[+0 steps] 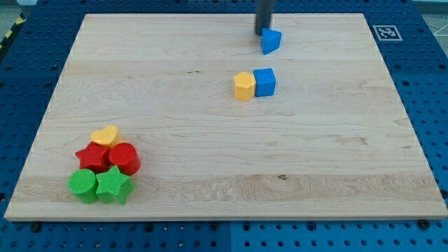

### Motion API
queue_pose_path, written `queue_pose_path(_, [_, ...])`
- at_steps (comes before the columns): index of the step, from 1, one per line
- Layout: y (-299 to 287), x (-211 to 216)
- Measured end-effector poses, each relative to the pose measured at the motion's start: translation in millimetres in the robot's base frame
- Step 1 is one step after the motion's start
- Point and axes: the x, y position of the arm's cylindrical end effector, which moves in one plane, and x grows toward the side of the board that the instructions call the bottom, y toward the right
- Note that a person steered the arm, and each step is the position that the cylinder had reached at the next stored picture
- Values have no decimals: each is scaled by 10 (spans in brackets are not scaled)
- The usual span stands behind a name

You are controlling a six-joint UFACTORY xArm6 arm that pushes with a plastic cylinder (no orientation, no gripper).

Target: Slide the blue triangle closer to the blue cube

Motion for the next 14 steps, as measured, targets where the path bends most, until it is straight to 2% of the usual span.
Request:
queue_pose_path(1, [-333,265])
queue_pose_path(2, [-334,228])
queue_pose_path(3, [-337,-319])
queue_pose_path(4, [-5,-469])
queue_pose_path(6, [220,461])
queue_pose_path(7, [226,537])
queue_pose_path(9, [533,134])
queue_pose_path(11, [838,770])
queue_pose_path(12, [630,885])
queue_pose_path(14, [594,860])
